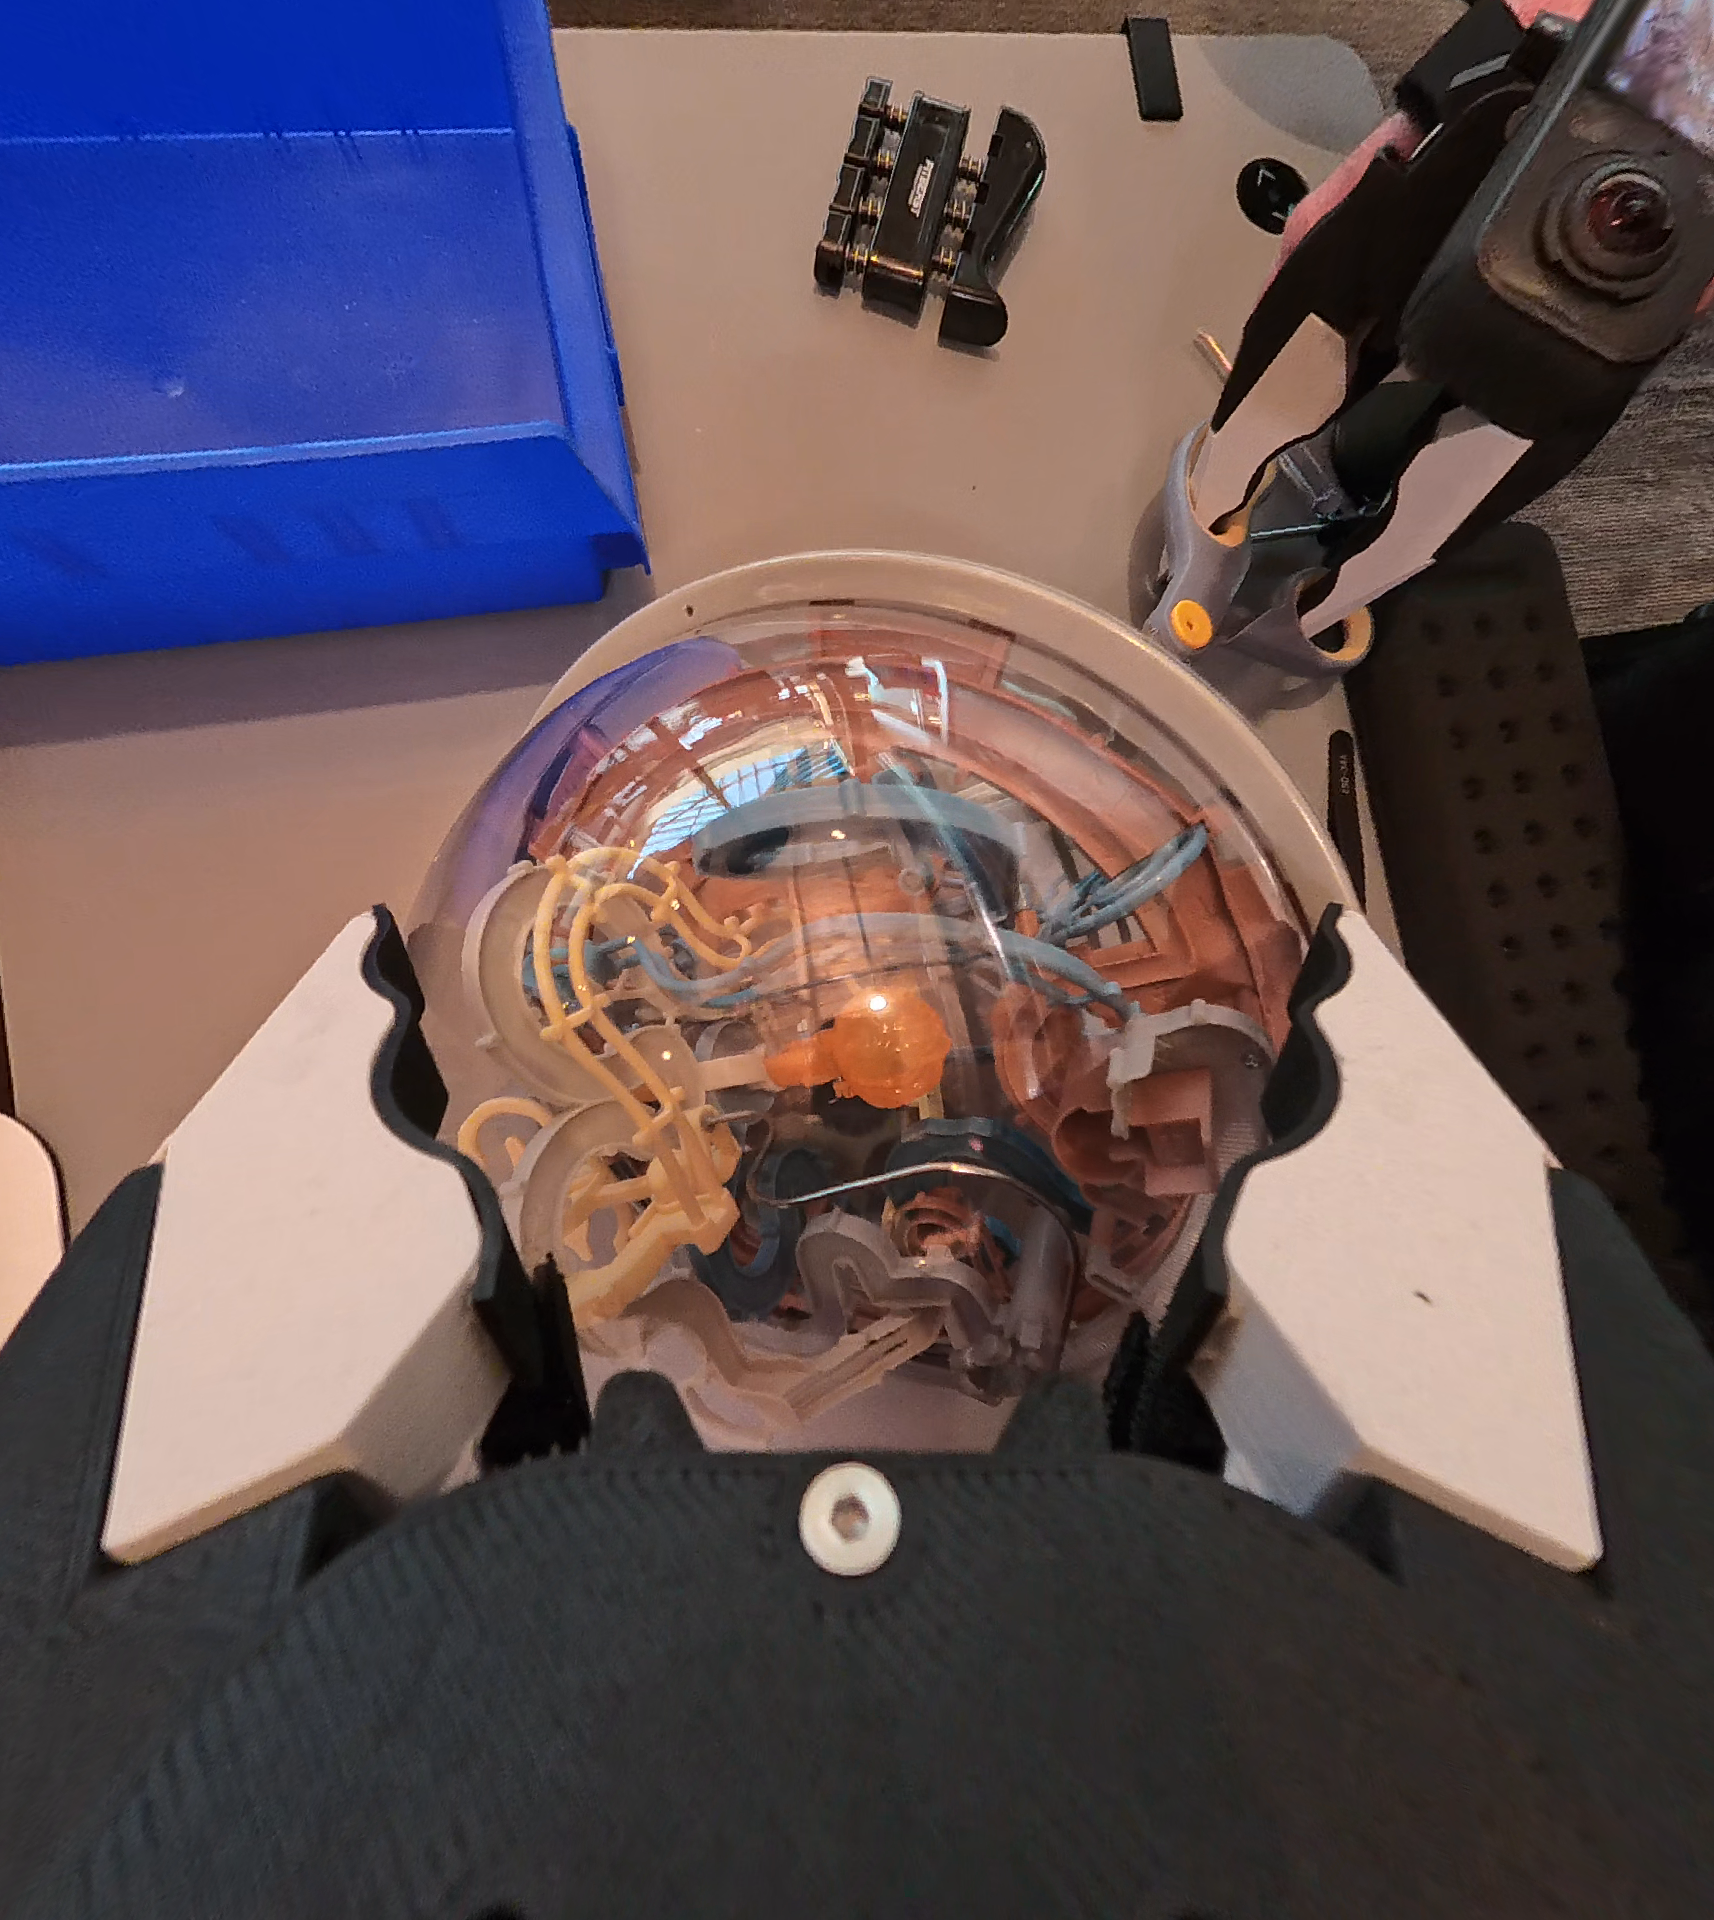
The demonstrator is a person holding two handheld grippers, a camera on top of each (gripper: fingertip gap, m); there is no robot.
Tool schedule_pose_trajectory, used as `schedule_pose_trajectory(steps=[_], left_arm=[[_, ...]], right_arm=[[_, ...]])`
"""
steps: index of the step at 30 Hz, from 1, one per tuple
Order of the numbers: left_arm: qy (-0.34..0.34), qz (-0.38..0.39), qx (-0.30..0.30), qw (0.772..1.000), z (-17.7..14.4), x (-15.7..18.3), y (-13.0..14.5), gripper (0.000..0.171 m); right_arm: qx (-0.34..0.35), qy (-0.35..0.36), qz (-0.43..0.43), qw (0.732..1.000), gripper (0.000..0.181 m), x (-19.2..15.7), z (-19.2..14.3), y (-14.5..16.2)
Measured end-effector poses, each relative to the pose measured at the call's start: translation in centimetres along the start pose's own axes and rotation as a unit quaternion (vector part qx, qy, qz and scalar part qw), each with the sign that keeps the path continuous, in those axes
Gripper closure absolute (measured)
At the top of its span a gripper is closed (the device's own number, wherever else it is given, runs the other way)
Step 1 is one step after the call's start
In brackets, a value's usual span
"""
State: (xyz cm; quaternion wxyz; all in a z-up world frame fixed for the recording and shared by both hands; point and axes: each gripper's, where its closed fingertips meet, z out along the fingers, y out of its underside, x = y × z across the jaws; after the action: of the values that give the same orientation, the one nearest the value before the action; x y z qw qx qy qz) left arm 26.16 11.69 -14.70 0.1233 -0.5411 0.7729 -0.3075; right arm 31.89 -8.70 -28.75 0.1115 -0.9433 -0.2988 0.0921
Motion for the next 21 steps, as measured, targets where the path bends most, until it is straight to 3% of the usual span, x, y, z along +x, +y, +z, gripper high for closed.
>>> schedule_pose_trajectory(steps=[21], left_arm=[[-0.029,0.016,-0.039,0.999,0.8,0.0,-0.4,0.013]], right_arm=[[-0.054,-0.034,-0.029,0.998,0.138,1.0,-0.2,0.1]])
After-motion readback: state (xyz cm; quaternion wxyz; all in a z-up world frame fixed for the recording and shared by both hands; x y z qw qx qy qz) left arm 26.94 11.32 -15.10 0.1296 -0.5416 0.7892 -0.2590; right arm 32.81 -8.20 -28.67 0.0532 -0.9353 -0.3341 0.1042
